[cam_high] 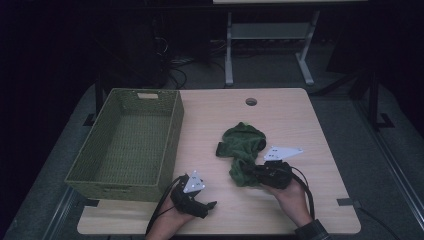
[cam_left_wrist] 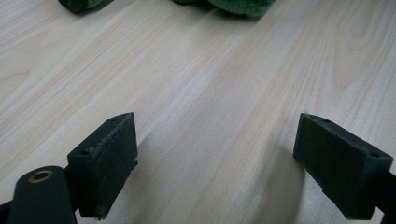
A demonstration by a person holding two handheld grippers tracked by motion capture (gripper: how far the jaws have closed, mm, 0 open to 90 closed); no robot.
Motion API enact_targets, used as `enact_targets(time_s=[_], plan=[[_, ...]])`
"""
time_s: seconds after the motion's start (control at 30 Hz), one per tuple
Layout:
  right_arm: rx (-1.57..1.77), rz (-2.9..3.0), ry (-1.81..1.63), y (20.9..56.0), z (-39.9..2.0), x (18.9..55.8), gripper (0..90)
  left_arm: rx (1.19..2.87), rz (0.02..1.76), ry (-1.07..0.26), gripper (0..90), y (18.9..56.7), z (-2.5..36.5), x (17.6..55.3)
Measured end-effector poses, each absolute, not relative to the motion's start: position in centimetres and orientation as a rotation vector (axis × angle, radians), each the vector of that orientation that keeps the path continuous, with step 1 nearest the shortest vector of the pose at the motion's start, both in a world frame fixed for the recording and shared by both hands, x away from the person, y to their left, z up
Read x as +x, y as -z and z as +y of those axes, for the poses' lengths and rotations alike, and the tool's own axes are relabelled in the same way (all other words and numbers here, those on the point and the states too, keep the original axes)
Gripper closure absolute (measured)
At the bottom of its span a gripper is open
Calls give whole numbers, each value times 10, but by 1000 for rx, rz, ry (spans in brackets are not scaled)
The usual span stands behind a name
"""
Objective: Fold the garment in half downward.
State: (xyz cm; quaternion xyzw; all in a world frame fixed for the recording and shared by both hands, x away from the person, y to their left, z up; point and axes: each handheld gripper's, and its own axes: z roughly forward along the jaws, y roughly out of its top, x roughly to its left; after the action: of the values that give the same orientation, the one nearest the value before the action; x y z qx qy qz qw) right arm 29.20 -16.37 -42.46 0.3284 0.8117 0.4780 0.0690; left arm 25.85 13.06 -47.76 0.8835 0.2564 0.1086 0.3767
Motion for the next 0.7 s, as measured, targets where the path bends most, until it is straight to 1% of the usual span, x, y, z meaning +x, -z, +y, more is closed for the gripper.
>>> enact_targets(time_s=[0.13, 0.27, 0.33, 0.47, 0.53, 0.63, 0.7], plan=[[1042, 2440, -1385, 430, -171, 295, 848, 2258, 656, -277, 130, 478, 130, 259], [1140, 2408, -1284, 434, -180, 301, 785, 2264, 653, -278, 130, 477, 131, 259], [1152, 2389, -1282, 435, -186, 301, 777, 2263, 652, -278, 130, 477, 131, 259], [1143, 2350, -1288, 431, -194, 299, 804, 2264, 652, -278, 130, 477, 131, 259], [1146, 2345, -1289, 428, -194, 297, 816, 2264, 652, -278, 130, 477, 131, 259], [1070, 2305, -1350, 419, -192, 296, 863, 2260, 655, -278, 130, 478, 130, 259], [1057, 2301, -1369, 417, -189, 299, 867, 2264, 651, -278, 130, 477, 130, 259]])
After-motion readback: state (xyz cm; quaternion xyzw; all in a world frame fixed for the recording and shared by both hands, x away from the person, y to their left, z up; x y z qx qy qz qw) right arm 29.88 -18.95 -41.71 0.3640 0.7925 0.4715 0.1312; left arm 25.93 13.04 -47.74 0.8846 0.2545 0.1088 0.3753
